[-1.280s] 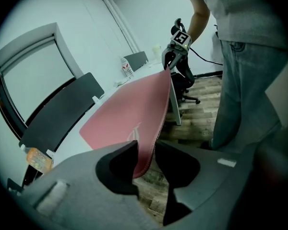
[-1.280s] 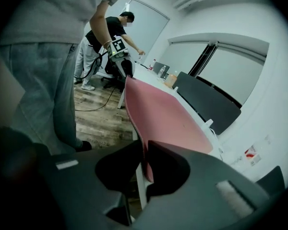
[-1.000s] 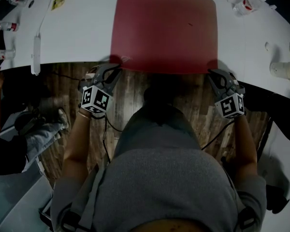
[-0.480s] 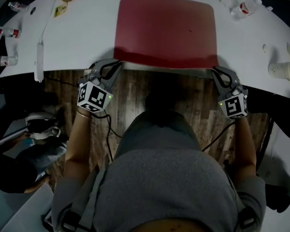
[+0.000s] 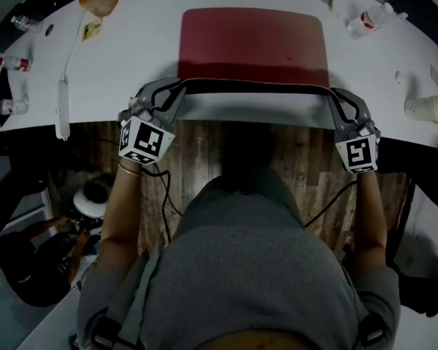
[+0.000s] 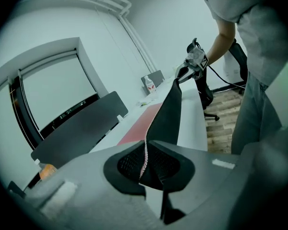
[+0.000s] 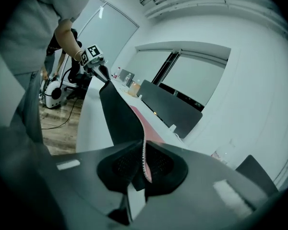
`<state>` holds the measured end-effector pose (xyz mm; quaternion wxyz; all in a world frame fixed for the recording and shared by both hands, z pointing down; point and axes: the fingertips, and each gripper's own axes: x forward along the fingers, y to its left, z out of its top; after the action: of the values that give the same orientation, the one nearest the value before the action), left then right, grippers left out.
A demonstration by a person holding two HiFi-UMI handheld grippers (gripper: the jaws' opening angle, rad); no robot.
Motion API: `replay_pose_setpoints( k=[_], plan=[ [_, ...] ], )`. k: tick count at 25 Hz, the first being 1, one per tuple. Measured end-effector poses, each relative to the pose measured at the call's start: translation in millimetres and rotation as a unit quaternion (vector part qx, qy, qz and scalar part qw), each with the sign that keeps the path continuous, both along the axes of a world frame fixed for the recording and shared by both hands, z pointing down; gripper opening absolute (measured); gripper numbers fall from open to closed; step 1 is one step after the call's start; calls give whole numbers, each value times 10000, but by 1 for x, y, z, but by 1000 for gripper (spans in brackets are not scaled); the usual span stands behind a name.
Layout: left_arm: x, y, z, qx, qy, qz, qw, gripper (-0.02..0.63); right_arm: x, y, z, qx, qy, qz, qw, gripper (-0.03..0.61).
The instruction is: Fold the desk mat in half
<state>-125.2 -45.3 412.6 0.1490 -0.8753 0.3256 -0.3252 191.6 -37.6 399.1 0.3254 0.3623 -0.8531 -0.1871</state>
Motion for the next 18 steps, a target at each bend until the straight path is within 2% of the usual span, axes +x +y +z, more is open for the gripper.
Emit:
replay_pose_setpoints(
  k=[8, 18],
  plan=[
    [-4, -50, -13, 157, 174, -274, 9994, 26, -4, -45, -18, 210, -65, 99, 9997, 21],
    [-4, -122, -9, 180, 46, -603, 9980, 28, -4, -118, -13, -2, -100, -34, 9999, 21]
  ],
)
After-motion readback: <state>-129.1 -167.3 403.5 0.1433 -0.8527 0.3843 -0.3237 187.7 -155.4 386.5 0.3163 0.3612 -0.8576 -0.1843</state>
